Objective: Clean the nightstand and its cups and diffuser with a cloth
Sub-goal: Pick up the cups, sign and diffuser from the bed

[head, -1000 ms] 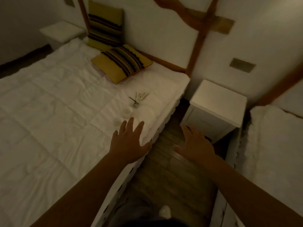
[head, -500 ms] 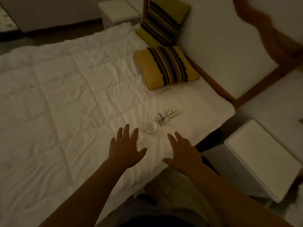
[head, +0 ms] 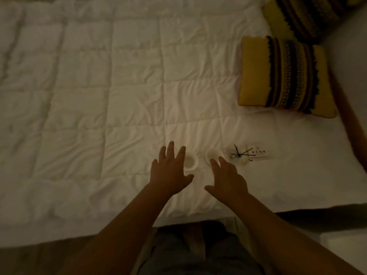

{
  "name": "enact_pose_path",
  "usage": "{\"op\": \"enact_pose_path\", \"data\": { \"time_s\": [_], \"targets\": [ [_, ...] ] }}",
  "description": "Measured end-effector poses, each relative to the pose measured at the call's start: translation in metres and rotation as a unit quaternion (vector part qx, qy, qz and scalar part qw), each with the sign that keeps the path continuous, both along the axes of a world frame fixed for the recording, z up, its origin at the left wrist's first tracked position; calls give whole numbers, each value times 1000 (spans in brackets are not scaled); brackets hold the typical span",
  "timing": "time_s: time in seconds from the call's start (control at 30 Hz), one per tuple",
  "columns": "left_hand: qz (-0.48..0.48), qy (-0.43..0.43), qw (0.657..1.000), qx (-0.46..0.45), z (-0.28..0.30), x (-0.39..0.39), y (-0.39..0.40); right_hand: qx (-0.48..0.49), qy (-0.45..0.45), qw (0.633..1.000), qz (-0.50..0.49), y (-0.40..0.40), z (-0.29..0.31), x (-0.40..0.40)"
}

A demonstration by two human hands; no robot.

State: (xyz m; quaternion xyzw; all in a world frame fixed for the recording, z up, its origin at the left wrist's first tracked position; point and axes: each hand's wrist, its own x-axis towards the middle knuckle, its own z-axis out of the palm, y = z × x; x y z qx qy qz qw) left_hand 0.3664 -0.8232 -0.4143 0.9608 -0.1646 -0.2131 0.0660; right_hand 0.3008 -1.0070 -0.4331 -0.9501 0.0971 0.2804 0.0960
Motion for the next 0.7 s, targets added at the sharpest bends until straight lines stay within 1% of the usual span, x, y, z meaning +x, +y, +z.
{"op": "enact_pose_path", "data": {
  "time_s": [0.13, 0.23, 0.37, 0.43, 0.6, 0.7],
  "targets": [
    [55, 24, 998, 25, -41, -5, -13, 4, -15, 999, 34, -21, -41, 23],
    [90, 35, 995, 21, -78, -10, -31, 9, -23, 998, 49, -40, -80, 41],
    [118, 67, 991, 7, -132, -10, -57, 16, -29, 999, 38, -61, -138, 55],
    [120, 67, 990, -1, -155, -6, -66, 18, -45, 998, 35, -66, -162, 59],
    [117, 31, 993, -16, -192, 17, -74, 24, -57, 997, 54, -68, -193, 75],
    [136, 41, 989, -48, -204, 30, -77, 41, -39, 997, 56, -65, -198, 91]
  ]
}}
